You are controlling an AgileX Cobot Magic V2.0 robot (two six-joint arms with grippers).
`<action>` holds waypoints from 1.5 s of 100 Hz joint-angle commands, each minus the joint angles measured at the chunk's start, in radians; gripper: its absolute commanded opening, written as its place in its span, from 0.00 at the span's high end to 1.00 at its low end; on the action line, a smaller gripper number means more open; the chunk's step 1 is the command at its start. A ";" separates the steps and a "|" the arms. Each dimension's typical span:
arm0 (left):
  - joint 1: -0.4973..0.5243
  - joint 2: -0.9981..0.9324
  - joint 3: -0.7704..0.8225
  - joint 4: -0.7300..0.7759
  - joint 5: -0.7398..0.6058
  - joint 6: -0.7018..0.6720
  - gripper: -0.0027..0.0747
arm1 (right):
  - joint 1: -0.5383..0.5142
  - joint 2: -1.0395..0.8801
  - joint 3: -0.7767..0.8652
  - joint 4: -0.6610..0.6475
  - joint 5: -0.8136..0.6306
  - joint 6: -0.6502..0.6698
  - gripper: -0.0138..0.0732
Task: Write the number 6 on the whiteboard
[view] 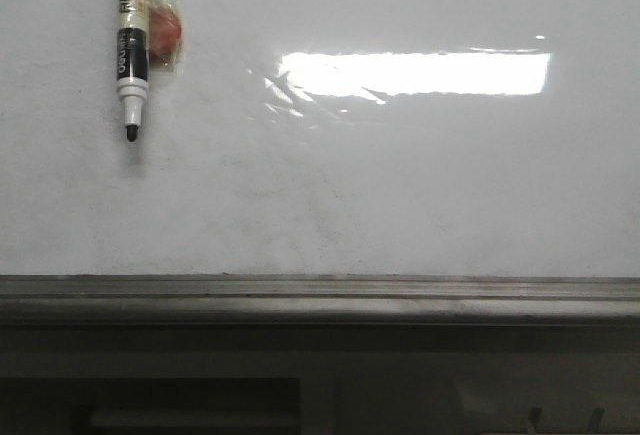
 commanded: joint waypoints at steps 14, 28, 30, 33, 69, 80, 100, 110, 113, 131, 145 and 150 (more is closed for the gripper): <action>-0.004 -0.031 0.047 -0.003 -0.074 -0.008 0.99 | -0.008 -0.017 0.022 -0.007 -0.080 -0.004 0.90; -0.004 -0.031 0.047 -0.003 -0.074 -0.008 0.99 | -0.008 -0.017 0.022 -0.007 -0.080 -0.004 0.90; -0.004 -0.031 0.047 -0.003 -0.074 -0.008 0.99 | -0.008 -0.017 0.022 -0.007 -0.080 -0.004 0.90; -0.004 -0.031 0.047 -0.003 -0.074 -0.008 0.99 | -0.008 -0.017 0.022 -0.007 -0.080 -0.004 0.90; -0.004 -0.031 0.047 -0.003 -0.074 -0.008 0.99 | -0.008 -0.017 0.022 -0.007 -0.079 -0.004 0.90; -0.004 -0.031 0.047 -0.003 -0.074 -0.008 0.99 | -0.008 -0.017 0.022 -0.007 -0.079 -0.004 0.90; -0.004 -0.031 0.047 -0.003 -0.078 -0.008 0.99 | -0.008 -0.017 0.022 -0.007 -0.081 -0.004 0.90; -0.004 -0.031 0.047 -0.047 -0.079 -0.008 0.99 | -0.008 -0.017 0.022 0.014 -0.084 -0.004 0.90; -0.004 -0.031 0.047 -0.077 -0.079 -0.008 0.99 | -0.008 -0.017 0.022 0.032 -0.086 -0.004 0.90; -0.004 -0.031 0.047 -0.272 -0.081 -0.008 0.99 | -0.008 -0.017 0.022 0.265 -0.103 -0.004 0.90; -0.004 -0.031 0.047 -0.558 -0.082 -0.008 0.99 | -0.008 -0.017 0.022 0.530 -0.111 -0.004 0.90; -0.004 -0.031 0.047 -0.647 -0.082 -0.008 0.99 | -0.008 -0.017 0.022 0.629 -0.111 -0.004 0.90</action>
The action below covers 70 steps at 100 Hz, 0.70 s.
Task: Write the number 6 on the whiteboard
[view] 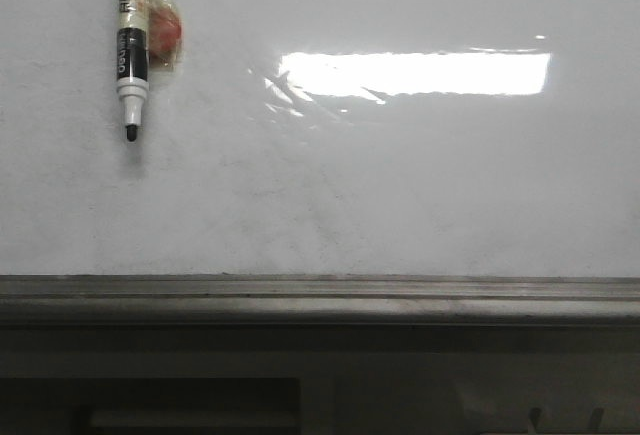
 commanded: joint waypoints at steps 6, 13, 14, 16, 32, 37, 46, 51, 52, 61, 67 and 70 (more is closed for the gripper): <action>-0.004 -0.031 0.045 -0.289 -0.078 -0.008 0.99 | -0.008 -0.017 0.018 0.209 -0.076 -0.004 0.90; -0.004 -0.031 0.027 -0.328 -0.061 -0.008 0.99 | -0.008 -0.017 -0.014 0.197 -0.014 -0.006 0.90; -0.004 -0.031 0.019 -0.328 -0.053 -0.008 0.99 | -0.008 -0.015 -0.022 0.194 0.004 -0.009 0.90; -0.004 -0.031 0.006 -0.326 -0.041 -0.008 0.99 | -0.008 -0.013 -0.037 0.187 0.032 -0.013 0.90; -0.004 0.007 -0.163 -0.221 0.181 0.062 0.99 | -0.008 0.089 -0.202 0.099 0.252 -0.027 0.89; -0.004 0.051 -0.246 -0.156 0.265 0.081 0.99 | -0.008 0.154 -0.265 0.080 0.330 -0.027 0.89; -0.004 0.141 -0.372 -0.032 0.406 0.096 0.99 | -0.008 0.302 -0.386 0.020 0.448 -0.027 0.89; -0.004 0.205 -0.445 0.010 0.470 0.125 0.99 | -0.008 0.382 -0.448 0.000 0.504 -0.027 0.89; -0.004 0.213 -0.453 0.017 0.486 0.129 0.99 | -0.008 0.403 -0.456 -0.004 0.518 -0.027 0.89; -0.025 0.299 -0.539 0.025 0.551 0.179 0.99 | -0.006 0.512 -0.552 -0.006 0.586 -0.027 0.89; -0.061 0.341 -0.571 0.002 0.549 0.179 0.99 | -0.006 0.572 -0.600 -0.006 0.614 -0.031 0.89; -0.079 0.357 -0.581 0.003 0.549 0.179 0.99 | -0.006 0.591 -0.619 -0.006 0.634 -0.048 0.89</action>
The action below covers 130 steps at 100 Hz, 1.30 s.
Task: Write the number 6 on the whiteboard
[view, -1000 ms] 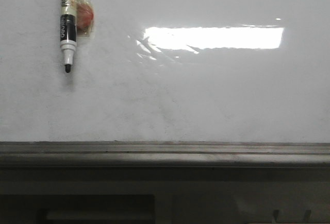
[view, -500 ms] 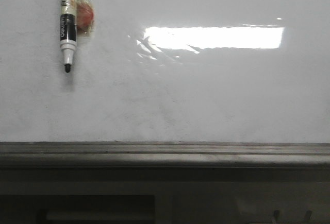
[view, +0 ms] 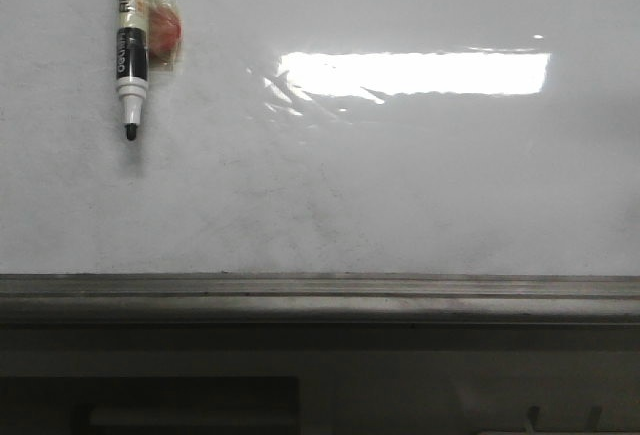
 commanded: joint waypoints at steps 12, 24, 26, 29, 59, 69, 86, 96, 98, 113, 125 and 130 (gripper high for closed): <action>-0.112 0.115 -0.081 -0.024 -0.031 0.022 0.96 | 0.011 0.100 -0.134 0.021 0.040 -0.088 0.81; -0.165 0.164 -0.081 -0.060 -0.034 0.022 0.72 | 0.036 0.100 -0.139 0.035 0.037 -0.088 0.51; -0.172 0.173 -0.081 -0.072 -0.038 0.022 0.66 | 0.037 0.100 -0.139 0.035 0.037 -0.088 0.45; -0.181 0.186 -0.081 -0.094 -0.045 0.022 0.57 | 0.037 0.100 -0.139 0.035 0.040 -0.088 0.38; -0.246 0.334 -0.081 -0.409 -0.150 0.299 0.32 | 0.037 0.100 -0.139 0.035 0.041 -0.088 0.29; -0.269 0.398 -0.081 -0.499 -0.181 0.374 0.33 | 0.037 0.100 -0.139 0.035 0.039 -0.088 0.29; -0.337 0.516 -0.081 -0.594 -0.235 0.477 0.33 | 0.037 0.100 -0.139 0.035 0.033 -0.088 0.29; -0.397 0.578 -0.081 -0.614 -0.310 0.494 0.33 | 0.037 0.100 -0.139 0.035 0.029 -0.088 0.29; -0.411 0.588 -0.081 -0.616 -0.335 0.494 0.33 | 0.037 0.100 -0.139 0.035 0.029 -0.088 0.29; -0.512 0.646 -0.081 -0.619 -0.485 0.494 0.33 | 0.037 0.100 -0.139 0.035 0.021 -0.094 0.29; -0.584 0.687 -0.081 -0.619 -0.573 0.494 0.33 | 0.037 0.100 -0.139 0.035 0.012 -0.094 0.29; -0.607 0.704 -0.081 -0.619 -0.613 0.494 0.33 | 0.037 0.100 -0.139 0.035 0.010 -0.094 0.29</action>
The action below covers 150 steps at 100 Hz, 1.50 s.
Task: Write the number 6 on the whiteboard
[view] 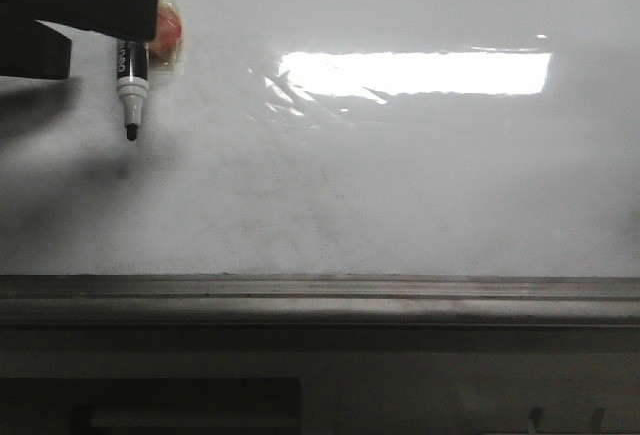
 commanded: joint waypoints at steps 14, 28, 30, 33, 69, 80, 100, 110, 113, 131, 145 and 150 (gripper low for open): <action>-0.055 0.057 -0.034 -0.021 -0.178 0.005 0.33 | 0.000 0.007 -0.038 0.018 -0.073 -0.018 0.29; -0.055 0.093 -0.034 -0.021 -0.218 0.005 0.33 | 0.000 0.007 -0.038 0.014 -0.073 -0.020 0.29; -0.055 0.098 -0.035 -0.021 -0.218 0.005 0.33 | 0.000 0.007 -0.038 0.014 -0.073 -0.020 0.29; -0.055 0.106 -0.037 -0.021 -0.218 0.005 0.33 | 0.000 0.007 -0.038 0.012 -0.073 -0.020 0.29; -0.055 0.127 -0.043 0.003 -0.184 0.005 0.99 | 0.000 0.007 -0.038 0.008 -0.064 -0.020 0.29; -0.055 0.114 -0.062 0.036 -0.140 0.005 0.99 | 0.000 0.007 -0.038 0.008 -0.064 -0.020 0.29; -0.083 0.051 -0.145 0.240 0.049 0.005 0.99 | 0.000 0.020 -0.046 0.124 -0.030 -0.105 0.30; -0.125 0.046 -0.206 0.349 0.169 0.005 0.99 | 0.000 0.062 -0.076 0.299 0.023 -0.259 0.30; -0.138 0.048 -0.219 0.371 0.202 0.005 0.99 | 0.000 0.080 -0.087 0.355 0.043 -0.298 0.30; -0.207 0.059 -0.264 0.494 0.277 0.001 0.99 | 0.000 0.229 -0.197 0.508 0.162 -0.430 0.30; -0.220 0.059 -0.264 0.517 0.300 -0.003 0.99 | 0.000 0.339 -0.292 0.634 0.280 -0.506 0.30; -0.220 0.059 -0.264 0.519 0.307 -0.003 0.99 | 0.000 0.370 -0.321 0.666 0.301 -0.508 0.30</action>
